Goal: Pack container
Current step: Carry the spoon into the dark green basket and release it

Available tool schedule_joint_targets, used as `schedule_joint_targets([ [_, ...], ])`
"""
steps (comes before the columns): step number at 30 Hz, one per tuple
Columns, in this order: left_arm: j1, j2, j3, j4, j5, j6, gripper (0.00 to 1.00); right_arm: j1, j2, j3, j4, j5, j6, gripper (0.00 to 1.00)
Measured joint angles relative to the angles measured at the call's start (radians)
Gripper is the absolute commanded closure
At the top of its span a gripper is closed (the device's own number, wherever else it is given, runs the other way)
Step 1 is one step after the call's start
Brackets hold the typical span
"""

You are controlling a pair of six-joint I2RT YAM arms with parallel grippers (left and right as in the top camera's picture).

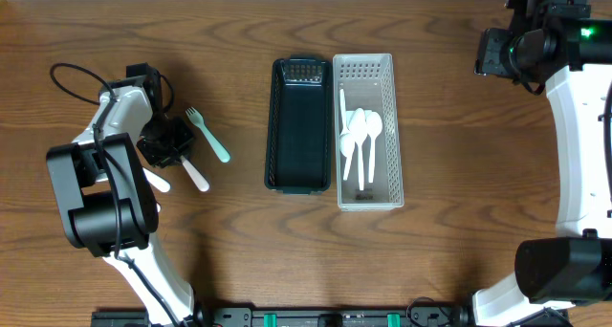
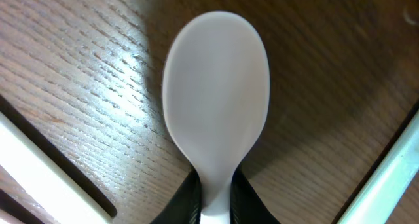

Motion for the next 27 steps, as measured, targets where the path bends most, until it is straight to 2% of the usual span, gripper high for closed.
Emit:
schedule_joint_targets([
  [7, 0.000, -0.002, 0.032, -0.085, 0.000, 0.000, 0.94, 0.000, 0.000, 0.000, 0.000, 0.016, 0.000, 0.40],
  [14, -0.050, -0.095, 0.187, -0.173, -0.013, 0.016, 0.94, 0.000, 0.000, 0.000, 0.008, 0.018, 0.000, 0.40],
  [21, -0.291, -0.312, 0.366, -0.144, -0.019, 0.035, 0.94, 0.000, 0.000, 0.000, 0.008, 0.021, 0.000, 0.40],
  [27, -0.510, -0.325, 0.394, -0.056, -0.018, 0.037, 0.94, 0.000, 0.000, 0.000, 0.008, 0.021, 0.000, 0.40],
])
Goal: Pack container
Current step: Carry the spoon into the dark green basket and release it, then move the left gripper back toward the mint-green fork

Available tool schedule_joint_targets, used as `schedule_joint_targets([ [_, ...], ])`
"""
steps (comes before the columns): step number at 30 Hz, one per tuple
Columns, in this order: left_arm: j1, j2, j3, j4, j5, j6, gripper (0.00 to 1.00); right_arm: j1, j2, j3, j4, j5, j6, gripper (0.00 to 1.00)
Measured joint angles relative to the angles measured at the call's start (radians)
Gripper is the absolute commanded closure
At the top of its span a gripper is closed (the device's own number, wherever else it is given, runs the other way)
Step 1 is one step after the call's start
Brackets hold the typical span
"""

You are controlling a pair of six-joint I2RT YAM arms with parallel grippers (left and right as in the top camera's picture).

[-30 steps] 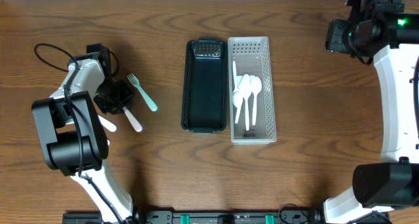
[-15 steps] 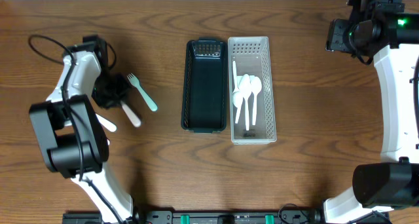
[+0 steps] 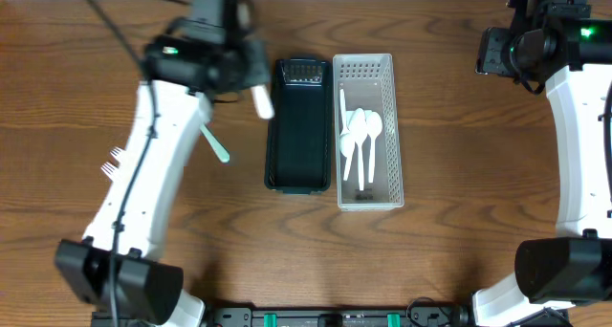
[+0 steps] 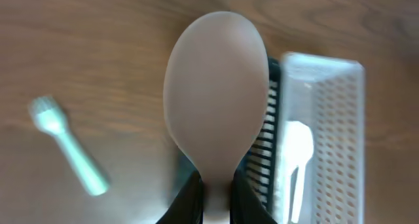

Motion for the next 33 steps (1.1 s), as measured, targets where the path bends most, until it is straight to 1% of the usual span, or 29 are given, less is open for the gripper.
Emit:
schedule_joint_targets([
  [3, -0.069, 0.064, 0.000, 0.027, 0.000, 0.001, 0.94, 0.000, 0.000, 0.000, 0.000, 0.000, 0.000, 0.40],
  [8, -0.101, 0.197, -0.002, 0.026, 0.000, 0.022, 0.95, 0.000, 0.000, 0.000, -0.008, 0.000, 0.000, 0.40],
  [11, -0.100, 0.277, -0.004, 0.019, -0.001, 0.029, 0.83, 0.000, 0.000, 0.000, -0.013, 0.000, 0.000, 0.41],
  [12, -0.100, 0.297, -0.005, 0.018, -0.002, 0.037, 0.76, 0.000, 0.000, 0.000, -0.014, 0.000, 0.000, 0.41],
  [15, -0.100, 0.348, -0.005, 0.011, -0.001, 0.050, 0.74, 0.000, 0.000, 0.000, -0.015, 0.000, 0.000, 0.41],
  [17, -0.100, 0.364, -0.007, 0.003, -0.001, 0.058, 0.66, 0.000, 0.000, 0.000, -0.015, 0.000, 0.000, 0.41],
  [19, -0.100, 0.365, -0.009, 0.001, -0.001, 0.080, 0.60, 0.000, 0.000, 0.000, -0.015, 0.000, 0.000, 0.41],
  [24, -0.100, 0.348, -0.009, 0.001, -0.029, 0.132, 0.59, 0.000, 0.000, 0.000, -0.015, 0.000, 0.000, 0.41],
  [26, -0.100, 0.319, -0.009, 0.001, -0.061, 0.156, 0.54, 0.000, 0.000, 0.000, -0.015, 0.000, 0.000, 0.41],
  [27, -0.100, 0.295, -0.009, 0.001, -0.087, 0.170, 0.53, 0.000, 0.000, 0.000, -0.015, 0.000, 0.000, 0.41],
  [31, -0.091, 0.143, -0.009, 0.009, -0.206, 0.201, 0.43, 0.000, 0.000, 0.000, -0.015, 0.000, 0.000, 0.41],
  [33, -0.063, 0.063, -0.007, 0.019, -0.248, 0.198, 0.41, 0.000, 0.000, 0.000, -0.015, 0.000, 0.000, 0.40],
])
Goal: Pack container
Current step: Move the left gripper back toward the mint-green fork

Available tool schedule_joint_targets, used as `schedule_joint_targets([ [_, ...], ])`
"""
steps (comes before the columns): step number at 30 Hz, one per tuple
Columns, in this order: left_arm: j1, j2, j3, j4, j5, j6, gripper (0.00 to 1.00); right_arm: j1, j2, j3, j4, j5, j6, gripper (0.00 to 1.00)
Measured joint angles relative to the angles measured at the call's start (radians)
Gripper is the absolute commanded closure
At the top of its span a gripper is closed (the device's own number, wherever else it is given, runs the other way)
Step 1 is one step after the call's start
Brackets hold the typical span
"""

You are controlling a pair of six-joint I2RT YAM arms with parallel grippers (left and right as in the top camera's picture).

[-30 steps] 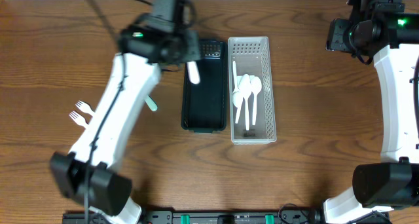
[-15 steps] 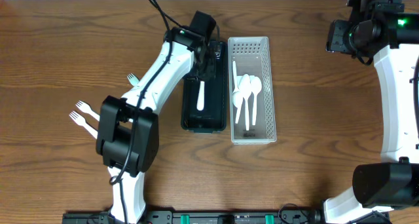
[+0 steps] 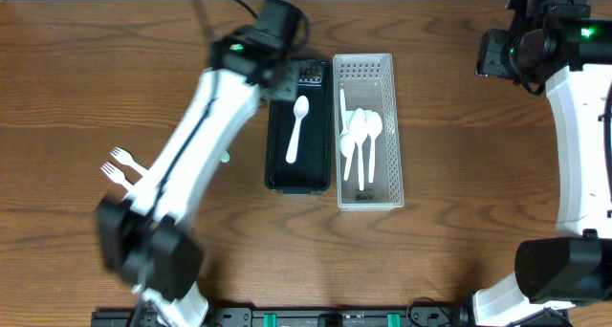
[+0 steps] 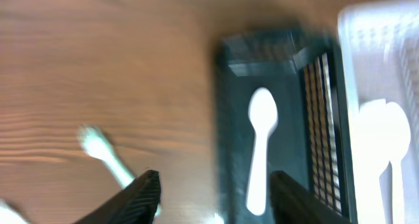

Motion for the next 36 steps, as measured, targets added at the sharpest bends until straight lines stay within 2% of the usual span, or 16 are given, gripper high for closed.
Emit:
schedule_joint_targets([
  [5, 0.190, -0.097, 0.027, -0.007, -0.050, -0.098, 0.33, 0.000, 0.000, 0.000, 0.000, 0.000, 0.000, 0.40],
  [6, 0.240, -0.092, 0.027, -0.013, -0.044, -0.127, 0.29, 0.000, 0.000, 0.000, 0.000, 0.000, 0.000, 0.40],
  [7, 0.286, -0.079, 0.027, -0.019, -0.038, -0.153, 0.26, 0.000, 0.000, 0.000, 0.000, 0.000, 0.000, 0.40],
  [13, 0.449, 0.085, 0.027, -0.023, 0.072, -0.288, 0.24, 0.000, 0.000, 0.000, -0.004, 0.000, 0.000, 0.40],
  [15, 0.471, 0.153, 0.026, -0.023, 0.108, -0.316, 0.18, 0.000, 0.000, 0.000, -0.008, 0.000, 0.000, 0.40],
  [23, 0.472, 0.364, 0.023, -0.021, 0.229, -0.367, 0.18, 0.000, 0.000, 0.000, -0.015, 0.000, 0.000, 0.40],
  [36, 0.466, 0.474, 0.023, -0.028, 0.274, -0.386, 0.17, 0.000, 0.000, 0.000, -0.016, 0.000, 0.000, 0.41],
])
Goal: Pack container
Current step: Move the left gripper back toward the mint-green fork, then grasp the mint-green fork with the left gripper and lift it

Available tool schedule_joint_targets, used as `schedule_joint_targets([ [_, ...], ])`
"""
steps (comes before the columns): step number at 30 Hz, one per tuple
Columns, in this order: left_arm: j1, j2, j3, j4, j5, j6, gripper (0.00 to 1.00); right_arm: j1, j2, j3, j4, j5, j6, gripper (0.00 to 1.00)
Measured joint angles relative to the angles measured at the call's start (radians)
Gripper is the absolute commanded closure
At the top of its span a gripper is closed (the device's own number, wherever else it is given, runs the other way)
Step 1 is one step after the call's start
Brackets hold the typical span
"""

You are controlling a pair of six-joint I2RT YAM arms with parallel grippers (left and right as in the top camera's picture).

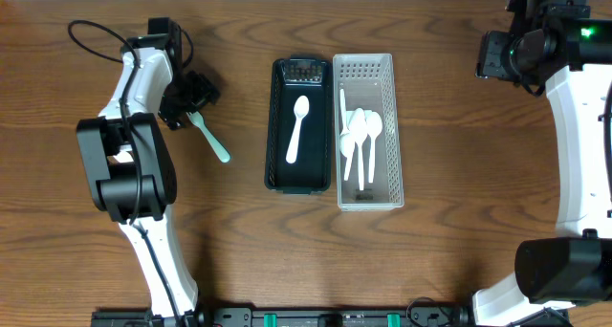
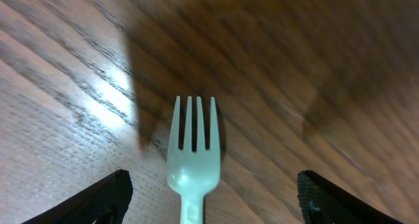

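Observation:
A pale teal fork point(image 1: 210, 139) lies on the wood left of the containers; its tines point(image 2: 193, 142) point away in the left wrist view. My left gripper point(image 1: 188, 96) is low over the fork's head, open, with a fingertip point(image 2: 98, 199) on each side of the neck and nothing held. The black container point(image 1: 279, 126) holds one white spoon point(image 1: 297, 129). Beside it on the right, the white container point(image 1: 392, 126) holds several white spoons point(image 1: 360, 141). My right arm point(image 1: 521, 50) stays at the far right corner, its jaws unreadable.
The left arm's cable point(image 1: 96, 31) loops over the table's far left. The left arm's base link point(image 1: 129, 169) covers the table below the fork. The right arm's white link point(image 1: 579, 136) runs down the right edge.
My left gripper was open above the far end of the black container. It now sits open at the left of the table, astride the teal fork's head. The spoon still lies in the black container.
My left gripper was shut on a white spoon low at the table's left. Then it held the spoon up beside the black container. Then the spoon lay inside that container and the gripper was open. Now the gripper is back at the left, over the teal fork.

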Motion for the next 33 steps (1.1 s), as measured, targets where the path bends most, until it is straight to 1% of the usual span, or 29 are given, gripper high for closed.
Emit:
schedule_joint_targets([
  [4, 0.000, 0.027, 0.000, -0.008, 0.000, -0.001, 0.17, 0.000, 0.000, 0.000, 0.000, 0.000, 0.000, 0.40],
  [13, 0.000, 0.030, 0.000, -0.011, 0.001, -0.001, 0.18, 0.000, 0.000, 0.000, -0.017, 0.000, 0.000, 0.41],
  [14, 0.000, 0.030, 0.000, -0.011, 0.001, -0.001, 0.20, 0.000, 0.000, 0.000, -0.018, 0.000, 0.000, 0.41],
  [16, 0.000, 0.030, 0.000, -0.013, -0.001, -0.004, 0.31, 0.000, 0.000, 0.000, -0.020, 0.000, 0.000, 0.41],
  [18, 0.000, 0.031, 0.000, -0.014, -0.002, 0.001, 0.39, 0.000, 0.000, 0.000, -0.021, 0.000, 0.000, 0.41],
  [20, 0.001, 0.031, 0.000, -0.014, -0.003, 0.003, 0.50, 0.000, 0.000, 0.000, -0.021, 0.000, 0.000, 0.41],
  [21, 0.001, 0.031, 0.000, -0.014, -0.004, 0.005, 0.53, 0.000, 0.000, 0.000, -0.022, 0.000, 0.000, 0.41],
  [29, 0.001, 0.031, 0.000, -0.016, -0.003, 0.043, 0.74, 0.000, 0.000, 0.000, -0.025, 0.000, 0.000, 0.41],
  [31, 0.001, 0.031, 0.000, -0.018, -0.004, 0.056, 0.77, 0.000, 0.000, 0.000, -0.025, 0.000, 0.000, 0.41],
  [33, 0.001, 0.031, 0.000, -0.023, -0.003, 0.071, 0.81, 0.000, 0.000, 0.000, -0.025, 0.000, 0.000, 0.41],
])
